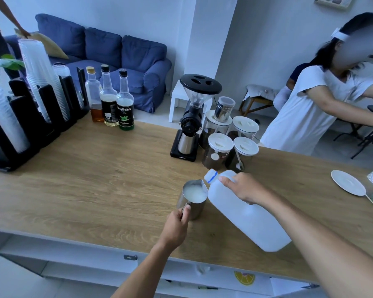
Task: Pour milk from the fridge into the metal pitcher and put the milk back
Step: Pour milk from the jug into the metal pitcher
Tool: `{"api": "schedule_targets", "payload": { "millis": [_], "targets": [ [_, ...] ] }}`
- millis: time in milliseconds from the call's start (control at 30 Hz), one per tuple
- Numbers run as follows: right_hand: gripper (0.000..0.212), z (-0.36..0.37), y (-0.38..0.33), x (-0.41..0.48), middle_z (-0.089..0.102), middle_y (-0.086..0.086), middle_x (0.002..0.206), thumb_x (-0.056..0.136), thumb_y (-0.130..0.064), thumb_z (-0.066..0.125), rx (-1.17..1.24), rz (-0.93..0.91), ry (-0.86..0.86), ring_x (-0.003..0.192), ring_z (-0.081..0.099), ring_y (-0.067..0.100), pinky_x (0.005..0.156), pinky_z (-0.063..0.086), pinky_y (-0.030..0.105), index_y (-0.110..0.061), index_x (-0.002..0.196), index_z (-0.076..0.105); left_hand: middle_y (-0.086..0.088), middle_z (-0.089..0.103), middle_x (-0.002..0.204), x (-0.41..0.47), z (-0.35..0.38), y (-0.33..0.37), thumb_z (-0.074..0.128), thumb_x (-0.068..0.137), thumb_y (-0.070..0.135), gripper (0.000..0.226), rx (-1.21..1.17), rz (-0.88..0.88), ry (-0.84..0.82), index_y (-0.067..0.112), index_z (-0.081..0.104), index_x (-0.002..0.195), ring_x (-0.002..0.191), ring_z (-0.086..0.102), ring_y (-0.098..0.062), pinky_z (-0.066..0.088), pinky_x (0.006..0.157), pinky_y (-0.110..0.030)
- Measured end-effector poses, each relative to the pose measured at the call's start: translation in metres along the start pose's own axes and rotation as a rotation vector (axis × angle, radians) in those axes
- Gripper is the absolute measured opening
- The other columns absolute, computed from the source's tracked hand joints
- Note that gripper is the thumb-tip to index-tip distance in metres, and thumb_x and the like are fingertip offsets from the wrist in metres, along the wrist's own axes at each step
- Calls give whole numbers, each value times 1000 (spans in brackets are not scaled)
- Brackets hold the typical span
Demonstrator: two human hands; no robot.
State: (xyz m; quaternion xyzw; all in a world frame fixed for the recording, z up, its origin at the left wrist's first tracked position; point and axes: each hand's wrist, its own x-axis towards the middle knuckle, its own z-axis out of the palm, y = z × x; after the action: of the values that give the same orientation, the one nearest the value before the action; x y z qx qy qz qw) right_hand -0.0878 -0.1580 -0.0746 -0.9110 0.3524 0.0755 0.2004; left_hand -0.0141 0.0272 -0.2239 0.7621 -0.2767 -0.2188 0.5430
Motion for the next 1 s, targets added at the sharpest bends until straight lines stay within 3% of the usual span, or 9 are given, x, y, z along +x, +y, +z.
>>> {"api": "schedule_targets", "payload": {
  "millis": [67, 233, 433, 533, 633, 733, 833, 1000],
  "targets": [
    [60, -10, 2, 1, 36, 3, 43, 90, -64, 38, 165, -6, 40, 35, 38, 22, 49, 36, 31, -16, 55, 30, 12, 19, 50, 1, 0, -1, 37, 103, 31, 43, 7, -2, 5, 19, 21, 64, 47, 19, -7, 19, 47, -23],
    [53, -33, 3, -8, 30, 2, 47, 94, -49, 46, 628, -13, 167, 37, 31, 17, 42, 32, 24, -16, 56, 31, 12, 21, 50, 1, -1, 2, 36, 102, 35, 47, 24, -22, -5, 20, 20, 61, 45, 21, -7, 22, 46, -22],
    [51, -16, 15, -26, 37, 0, 46, 93, -49, 48, 966, 74, 335, 43, 39, 19, 52, 39, 31, -15, 56, 39, 7, 38, 55, 1, -3, 5, 33, 102, 39, 46, 21, -61, -67, 14, 40, 64, 50, 34, -7, 31, 50, -19],
    [52, 5, 25, -34, 40, 3, 49, 93, -50, 46, 1005, 69, 387, 46, 41, 20, 58, 40, 34, -15, 55, 39, 6, 54, 69, 1, -4, 0, 38, 100, 43, 40, -2, -94, -38, 11, 51, 80, 66, 52, -11, 39, 61, -20],
    [53, 25, 35, -38, 41, 5, 50, 93, -51, 46, 983, 57, 422, 49, 42, 20, 60, 38, 34, -14, 55, 40, 3, 61, 89, -3, -4, -4, 45, 95, 48, 34, -20, -88, 64, 15, 49, 96, 80, 58, -11, 41, 67, -24],
    [56, 37, 40, -43, 42, 8, 55, 96, -48, 43, 978, 62, 476, 53, 41, 19, 60, 37, 32, -7, 59, 41, 2, 56, 101, -16, -4, 3, 48, 95, 42, 28, 70, 10, 239, 17, 48, 108, 92, 55, -13, 39, 74, -22],
    [61, 44, 49, -53, 44, 5, 56, 98, -50, 36, 924, 46, 506, 53, 41, 14, 58, 36, 29, -6, 58, 40, 6, 49, 93, -26, 6, 12, 44, 94, 43, 29, 247, 200, 338, 16, 51, 104, 89, 50, -14, 41, 78, -29],
    [59, 59, 66, -75, 53, 3, 69, 91, -58, 31, 861, 21, 498, 65, 50, 14, 63, 39, 28, -6, 70, 50, 17, 46, 83, -45, 47, 57, 45, 93, 40, 14, 319, 466, 141, 27, 46, 91, 81, 48, -2, 38, 71, -15]
  ]
}}
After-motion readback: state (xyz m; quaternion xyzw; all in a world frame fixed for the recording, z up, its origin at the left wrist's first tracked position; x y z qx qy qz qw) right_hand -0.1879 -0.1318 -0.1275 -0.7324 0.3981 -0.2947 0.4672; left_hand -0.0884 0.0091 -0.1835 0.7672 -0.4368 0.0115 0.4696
